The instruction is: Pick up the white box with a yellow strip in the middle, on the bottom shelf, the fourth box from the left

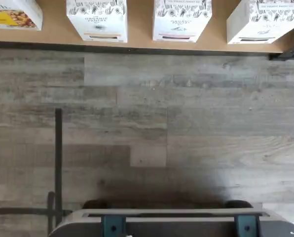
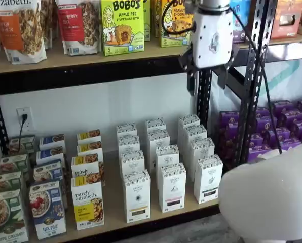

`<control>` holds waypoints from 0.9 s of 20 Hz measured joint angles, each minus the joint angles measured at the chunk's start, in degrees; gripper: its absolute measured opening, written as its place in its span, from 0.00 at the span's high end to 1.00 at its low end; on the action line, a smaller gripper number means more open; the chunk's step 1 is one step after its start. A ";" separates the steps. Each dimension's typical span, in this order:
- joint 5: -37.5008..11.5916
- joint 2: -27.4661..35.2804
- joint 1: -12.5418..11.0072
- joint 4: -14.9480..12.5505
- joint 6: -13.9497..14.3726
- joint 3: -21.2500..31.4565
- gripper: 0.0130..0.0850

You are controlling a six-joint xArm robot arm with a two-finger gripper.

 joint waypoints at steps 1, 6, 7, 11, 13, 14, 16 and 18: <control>-0.95 0.27 0.67 -0.39 0.71 0.78 0.00; -7.69 2.06 3.41 -1.28 3.88 5.39 0.00; -8.71 2.55 3.86 -1.69 4.45 6.04 0.00; -13.97 4.49 4.93 -2.84 6.18 9.18 0.00; -17.73 5.52 4.63 -2.45 6.08 11.21 0.00; -19.54 5.58 4.42 -2.36 5.95 12.25 0.00; -23.39 6.87 4.00 -2.53 5.88 14.25 0.00; -26.48 8.36 3.72 -2.58 5.79 15.54 0.00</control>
